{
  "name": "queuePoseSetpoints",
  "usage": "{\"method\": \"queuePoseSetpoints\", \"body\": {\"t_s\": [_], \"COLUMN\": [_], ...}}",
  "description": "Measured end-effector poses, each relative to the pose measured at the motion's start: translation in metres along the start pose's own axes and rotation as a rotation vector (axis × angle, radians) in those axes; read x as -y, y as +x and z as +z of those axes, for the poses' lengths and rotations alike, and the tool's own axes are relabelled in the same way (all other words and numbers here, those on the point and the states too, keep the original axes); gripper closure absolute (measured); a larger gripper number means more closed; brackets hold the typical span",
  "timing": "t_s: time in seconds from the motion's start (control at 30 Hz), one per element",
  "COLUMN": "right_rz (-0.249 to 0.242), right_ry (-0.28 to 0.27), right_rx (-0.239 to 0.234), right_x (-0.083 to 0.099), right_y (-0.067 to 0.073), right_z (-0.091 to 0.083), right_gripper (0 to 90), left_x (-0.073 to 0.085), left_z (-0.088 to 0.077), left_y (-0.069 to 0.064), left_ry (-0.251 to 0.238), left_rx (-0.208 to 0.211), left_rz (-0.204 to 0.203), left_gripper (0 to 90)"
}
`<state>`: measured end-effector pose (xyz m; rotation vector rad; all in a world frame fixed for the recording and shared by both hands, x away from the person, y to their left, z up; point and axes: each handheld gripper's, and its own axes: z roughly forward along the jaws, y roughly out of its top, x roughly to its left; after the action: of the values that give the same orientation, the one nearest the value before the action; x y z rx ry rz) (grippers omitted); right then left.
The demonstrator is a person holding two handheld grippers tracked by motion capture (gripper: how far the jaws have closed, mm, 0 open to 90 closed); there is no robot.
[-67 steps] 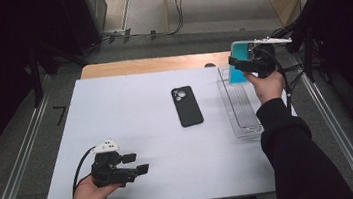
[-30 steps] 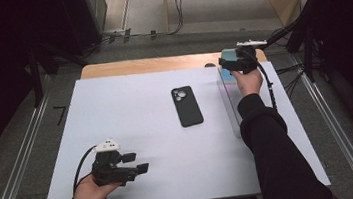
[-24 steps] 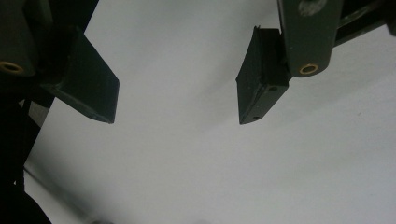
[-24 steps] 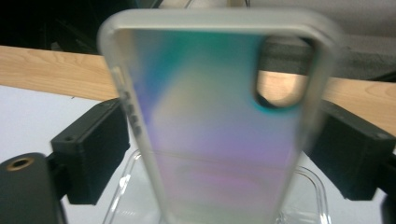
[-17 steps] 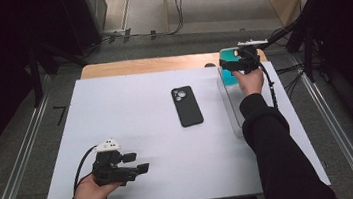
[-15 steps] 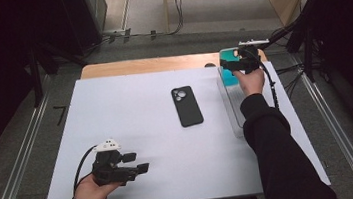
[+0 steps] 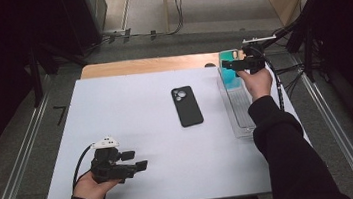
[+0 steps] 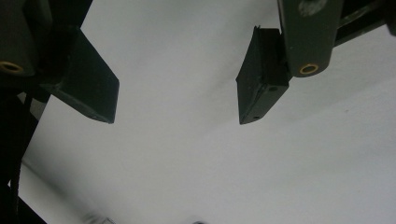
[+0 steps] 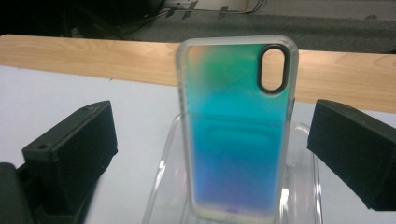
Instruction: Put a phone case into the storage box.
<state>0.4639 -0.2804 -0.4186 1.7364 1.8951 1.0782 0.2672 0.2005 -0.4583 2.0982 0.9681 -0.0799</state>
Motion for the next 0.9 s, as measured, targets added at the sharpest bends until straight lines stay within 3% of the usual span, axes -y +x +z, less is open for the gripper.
{"method": "queuePoseSetpoints", "body": {"t_s": [0.1, 0.2, 0.4, 0.47, 0.53, 0.77, 0.9], "right_rz": [-0.013, -0.059, -0.085, -0.116, -0.14, -0.157, -0.182], "right_ry": [0.001, 0.023, 0.034, 0.027, 0.032, 0.06, 0.075], "right_rx": [-0.027, -0.098, -0.156, -0.174, -0.202, -0.307, -0.321], "right_x": [0.001, 0.005, 0.011, 0.015, 0.019, 0.041, 0.048], "right_y": [0.003, 0.012, 0.024, 0.029, 0.034, 0.046, 0.05], "right_z": [-0.007, -0.016, -0.028, -0.034, -0.039, -0.053, -0.058], "right_gripper": [0.2, 0.2, 0.5, 6.4, 6.4, 6.5, 6.6], "left_x": [-0.001, -0.003, -0.008, -0.009, -0.01, -0.014, -0.015], "left_z": [0.001, 0.001, 0.002, 0.002, 0.002, 0.001, 0.002], "left_y": [-0.001, 0.0, 0.003, 0.004, 0.006, 0.01, 0.014], "left_ry": [0.001, 0.009, 0.002, 0.005, 0.004, 0.007, 0.005], "left_rx": [0.003, 0.005, 0.018, 0.027, 0.035, 0.041, 0.036], "left_rz": [0.001, 0.01, 0.012, 0.008, 0.0, 0.013, 0.021], "left_gripper": [29.7, 29.7, 29.6, 29.6, 28.9, 27.3, 27.2]}}
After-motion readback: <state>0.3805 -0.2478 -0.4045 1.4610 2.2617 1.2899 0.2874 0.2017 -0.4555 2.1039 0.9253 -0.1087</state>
